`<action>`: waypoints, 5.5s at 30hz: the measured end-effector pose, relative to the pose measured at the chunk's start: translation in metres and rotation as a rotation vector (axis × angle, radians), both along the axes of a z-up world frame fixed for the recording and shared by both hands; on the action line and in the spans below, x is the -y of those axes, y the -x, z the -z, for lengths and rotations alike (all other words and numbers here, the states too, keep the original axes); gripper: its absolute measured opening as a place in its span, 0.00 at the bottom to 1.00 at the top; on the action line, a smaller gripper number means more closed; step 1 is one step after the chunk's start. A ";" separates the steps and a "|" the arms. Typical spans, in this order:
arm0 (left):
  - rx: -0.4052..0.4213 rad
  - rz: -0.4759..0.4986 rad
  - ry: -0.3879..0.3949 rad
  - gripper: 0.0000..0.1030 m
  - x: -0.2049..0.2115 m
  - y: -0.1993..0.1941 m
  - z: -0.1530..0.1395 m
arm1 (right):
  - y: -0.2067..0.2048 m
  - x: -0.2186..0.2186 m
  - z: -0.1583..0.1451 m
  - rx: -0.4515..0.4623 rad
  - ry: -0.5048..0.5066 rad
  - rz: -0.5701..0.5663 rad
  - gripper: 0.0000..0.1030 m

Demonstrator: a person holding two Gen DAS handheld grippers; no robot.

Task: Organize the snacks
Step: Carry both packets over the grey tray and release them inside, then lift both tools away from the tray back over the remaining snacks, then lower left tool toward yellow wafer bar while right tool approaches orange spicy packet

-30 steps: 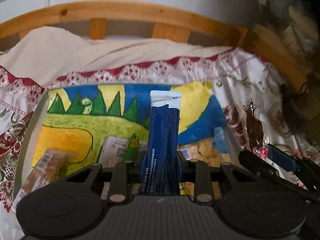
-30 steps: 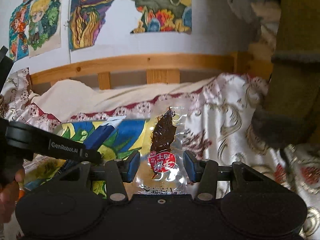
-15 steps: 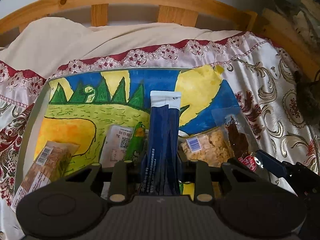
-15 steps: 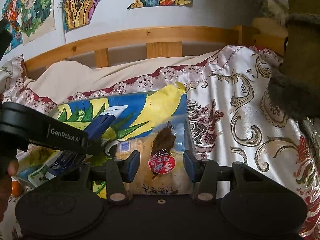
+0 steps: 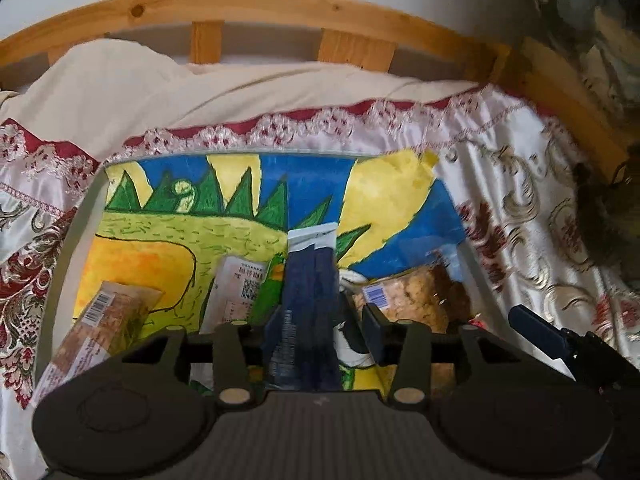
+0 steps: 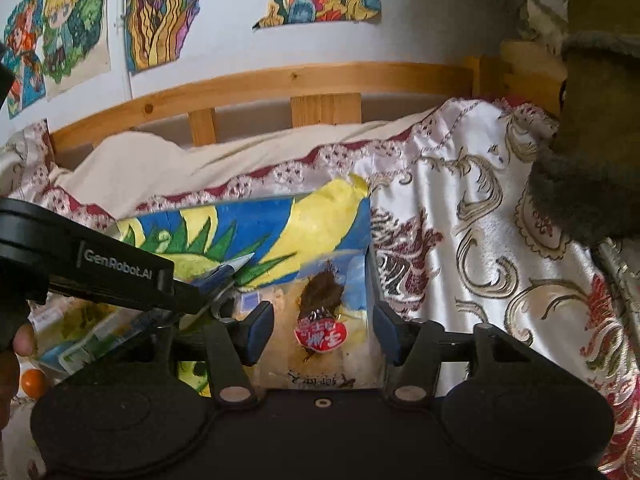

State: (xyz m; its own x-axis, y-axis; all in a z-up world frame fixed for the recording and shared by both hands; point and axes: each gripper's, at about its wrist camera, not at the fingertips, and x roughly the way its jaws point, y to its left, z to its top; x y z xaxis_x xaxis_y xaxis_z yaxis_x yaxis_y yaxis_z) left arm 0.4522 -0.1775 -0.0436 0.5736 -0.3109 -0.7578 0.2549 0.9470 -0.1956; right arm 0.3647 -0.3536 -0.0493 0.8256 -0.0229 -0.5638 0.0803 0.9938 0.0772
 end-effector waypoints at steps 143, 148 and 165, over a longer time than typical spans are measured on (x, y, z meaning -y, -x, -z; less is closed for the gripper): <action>0.281 -0.021 -0.057 1.00 -0.163 0.193 0.012 | 0.182 -0.073 -0.030 -0.236 0.035 -0.184 0.99; 0.315 0.097 -0.002 1.00 -0.157 0.167 0.023 | 0.167 -0.076 -0.015 -0.284 -0.009 -0.193 0.99; 0.222 0.266 -0.025 1.00 -0.121 0.118 0.056 | 0.140 -0.086 0.015 -0.267 0.021 -0.199 0.90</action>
State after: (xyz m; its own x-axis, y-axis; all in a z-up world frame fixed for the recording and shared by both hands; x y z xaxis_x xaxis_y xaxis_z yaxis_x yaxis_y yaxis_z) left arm 0.3337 -0.0562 -0.0999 0.6269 -0.4549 -0.6325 0.5274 0.8453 -0.0852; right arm 0.2249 -0.2673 -0.0641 0.6383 0.1104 -0.7618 -0.1010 0.9931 0.0593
